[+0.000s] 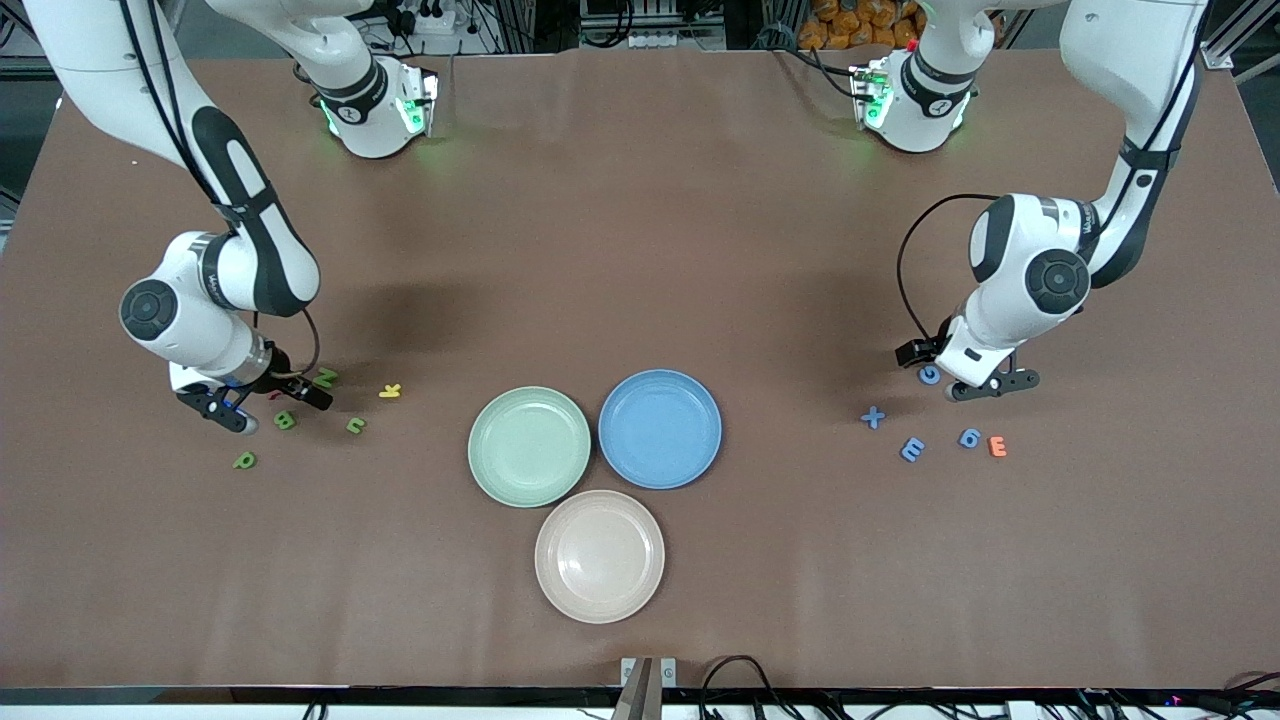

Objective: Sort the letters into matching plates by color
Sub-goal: 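Grasp the green Z with the right gripper while the left gripper grasps G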

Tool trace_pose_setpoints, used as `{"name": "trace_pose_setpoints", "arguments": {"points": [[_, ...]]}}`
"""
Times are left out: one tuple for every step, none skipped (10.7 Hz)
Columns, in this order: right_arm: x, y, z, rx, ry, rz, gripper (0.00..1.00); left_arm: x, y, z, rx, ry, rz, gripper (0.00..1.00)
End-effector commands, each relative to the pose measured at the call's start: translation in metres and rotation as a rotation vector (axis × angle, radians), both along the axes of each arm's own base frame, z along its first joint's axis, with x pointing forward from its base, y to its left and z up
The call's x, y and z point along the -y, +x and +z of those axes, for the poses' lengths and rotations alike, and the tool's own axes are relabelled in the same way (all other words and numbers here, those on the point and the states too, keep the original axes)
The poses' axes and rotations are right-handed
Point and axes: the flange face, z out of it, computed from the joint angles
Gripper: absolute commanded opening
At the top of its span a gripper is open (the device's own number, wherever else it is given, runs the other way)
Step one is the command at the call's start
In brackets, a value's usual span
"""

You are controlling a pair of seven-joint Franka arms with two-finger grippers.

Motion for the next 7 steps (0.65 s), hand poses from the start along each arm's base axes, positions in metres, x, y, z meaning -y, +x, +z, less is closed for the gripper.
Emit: {"name": "trace_pose_setpoints", "arguments": {"points": [[-0.003, -0.016, -0.007, 0.010, -0.003, 0.003, 1.00, -0.011, 0.001, -0.013, 0.013, 0.027, -0.001, 1.00], [-0.003, -0.019, -0.010, 0.016, -0.004, 0.001, 1.00, -0.011, -0.001, -0.019, 0.023, 0.021, 0.000, 1.00], [-0.005, -0.024, -0.012, 0.010, -0.004, 0.004, 1.00, -0.013, -0.003, -0.025, 0.040, 0.013, 0.003, 1.00], [-0.006, -0.028, -0.015, 0.003, -0.004, 0.005, 1.00, -0.018, -0.003, -0.032, 0.055, 0.006, 0.012, 1.00], [-0.007, -0.030, -0.017, 0.004, -0.004, 0.006, 1.00, -0.018, -0.002, -0.037, 0.062, 0.001, 0.017, 1.00], [-0.011, -0.032, -0.018, 0.009, -0.006, 0.013, 0.98, -0.018, -0.002, -0.042, 0.068, -0.002, 0.035, 1.00], [-0.013, -0.034, -0.020, 0.004, -0.005, 0.018, 0.92, -0.018, -0.002, -0.046, 0.070, -0.004, 0.036, 1.00]]}}
